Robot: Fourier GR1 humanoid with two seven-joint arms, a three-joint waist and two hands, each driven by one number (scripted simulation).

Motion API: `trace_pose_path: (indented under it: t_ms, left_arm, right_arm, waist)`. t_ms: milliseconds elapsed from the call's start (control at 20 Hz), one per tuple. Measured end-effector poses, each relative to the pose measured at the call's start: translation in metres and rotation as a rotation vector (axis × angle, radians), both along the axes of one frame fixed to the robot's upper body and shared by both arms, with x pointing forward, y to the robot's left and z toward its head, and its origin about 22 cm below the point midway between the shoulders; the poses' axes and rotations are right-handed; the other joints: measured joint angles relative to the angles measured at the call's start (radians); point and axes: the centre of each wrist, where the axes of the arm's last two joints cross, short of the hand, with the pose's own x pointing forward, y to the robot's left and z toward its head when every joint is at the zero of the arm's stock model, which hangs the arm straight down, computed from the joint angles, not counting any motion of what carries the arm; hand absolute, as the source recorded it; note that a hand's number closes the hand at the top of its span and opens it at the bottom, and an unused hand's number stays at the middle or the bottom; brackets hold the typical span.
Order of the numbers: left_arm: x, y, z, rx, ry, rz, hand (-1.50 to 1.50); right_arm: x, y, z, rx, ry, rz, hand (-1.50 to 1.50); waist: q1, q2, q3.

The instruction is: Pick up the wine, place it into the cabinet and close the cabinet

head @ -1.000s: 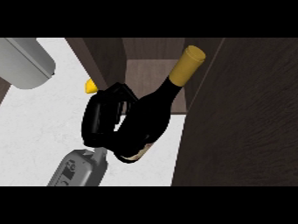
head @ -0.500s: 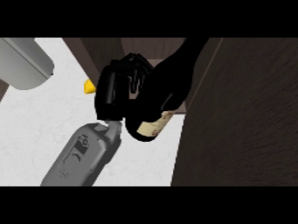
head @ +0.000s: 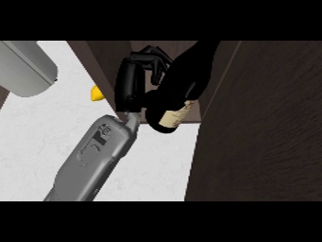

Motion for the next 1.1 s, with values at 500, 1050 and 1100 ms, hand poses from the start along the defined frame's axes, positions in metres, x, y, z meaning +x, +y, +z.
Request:
trace_pose_path:
  t_ms: [500, 1050, 1100]
  left_arm:
    - [0.018, 0.000, -0.025, 0.068, -0.005, 0.034, 1.50]
    - [0.023, 0.000, -0.068, 0.083, 0.044, 0.049, 1.50]
    - [0.021, 0.002, -0.076, 0.090, 0.050, 0.053, 1.50]
  right_arm:
    - [0.000, -0.003, 0.001, 0.000, -0.002, -0.004, -1.50]
    - [0.003, -0.003, 0.000, 0.001, -0.009, 0.002, -1.50]
    - [0.004, -0.002, -0.001, 0.004, -0.008, 0.009, -1.50]
  waist:
    - [-0.003, 0.001, 0.000]
    - [-0.006, 0.002, -0.001]
    - [-0.007, 0.003, 0.000]
